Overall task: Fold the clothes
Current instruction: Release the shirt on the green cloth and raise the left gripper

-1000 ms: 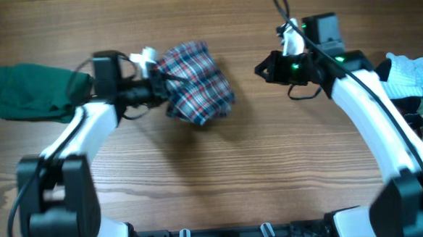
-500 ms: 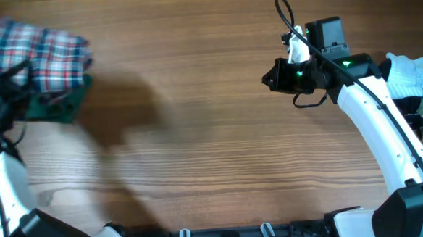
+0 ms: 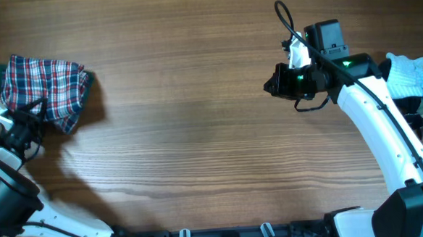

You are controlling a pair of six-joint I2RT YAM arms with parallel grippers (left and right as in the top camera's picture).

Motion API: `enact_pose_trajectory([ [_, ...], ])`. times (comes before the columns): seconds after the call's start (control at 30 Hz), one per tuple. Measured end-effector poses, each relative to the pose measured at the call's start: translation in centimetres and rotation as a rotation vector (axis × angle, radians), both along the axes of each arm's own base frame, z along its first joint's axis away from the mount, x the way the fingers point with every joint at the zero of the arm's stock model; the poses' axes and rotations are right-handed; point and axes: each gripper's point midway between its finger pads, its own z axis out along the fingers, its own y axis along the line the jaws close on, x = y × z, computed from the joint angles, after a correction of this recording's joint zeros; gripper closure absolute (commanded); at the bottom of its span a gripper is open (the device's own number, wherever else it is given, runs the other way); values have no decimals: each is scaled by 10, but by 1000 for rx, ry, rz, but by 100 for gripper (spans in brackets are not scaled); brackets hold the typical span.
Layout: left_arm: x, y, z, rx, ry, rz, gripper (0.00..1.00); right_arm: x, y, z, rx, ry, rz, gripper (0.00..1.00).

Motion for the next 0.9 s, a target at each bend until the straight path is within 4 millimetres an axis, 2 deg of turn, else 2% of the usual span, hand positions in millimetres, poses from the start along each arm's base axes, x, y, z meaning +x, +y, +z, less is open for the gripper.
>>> enact_pose_trajectory([
  [0.03,-3,-3,-4,-4,12,-10,0,0,0,0,0,2,0,96],
  [0.17,-12,-10,-1,-92,9,-40,1,-2,0,-1,-2,9,0,96],
  [0.3,-42,0,-5,-284,91,34,0,-3,0,-1,-2,12,0,96],
  [0.33,-51,1,-1,-327,112,58,0,-2,0,-1,-2,10,0,96],
  [0.43,-58,-2,32,-336,109,68,1,1,0,1,1,-5,0,96],
  [0.6,-72,-21,138,-116,16,93,1,5,0,2,-4,-24,-3,95],
  [0.67,-78,-44,196,59,-83,80,0,8,-2,2,-13,-38,-9,94],
  [0.73,-83,-67,226,171,-136,63,0,12,-4,2,-29,-59,-7,92],
  [0.77,-85,-87,243,241,-168,42,1,14,-5,2,-39,-72,0,92],
  [0.83,-78,-125,247,309,-178,-42,1,18,-9,2,-77,-111,22,92],
  [0.9,-64,-189,236,359,-171,-233,1,26,-17,2,-139,-162,34,93],
])
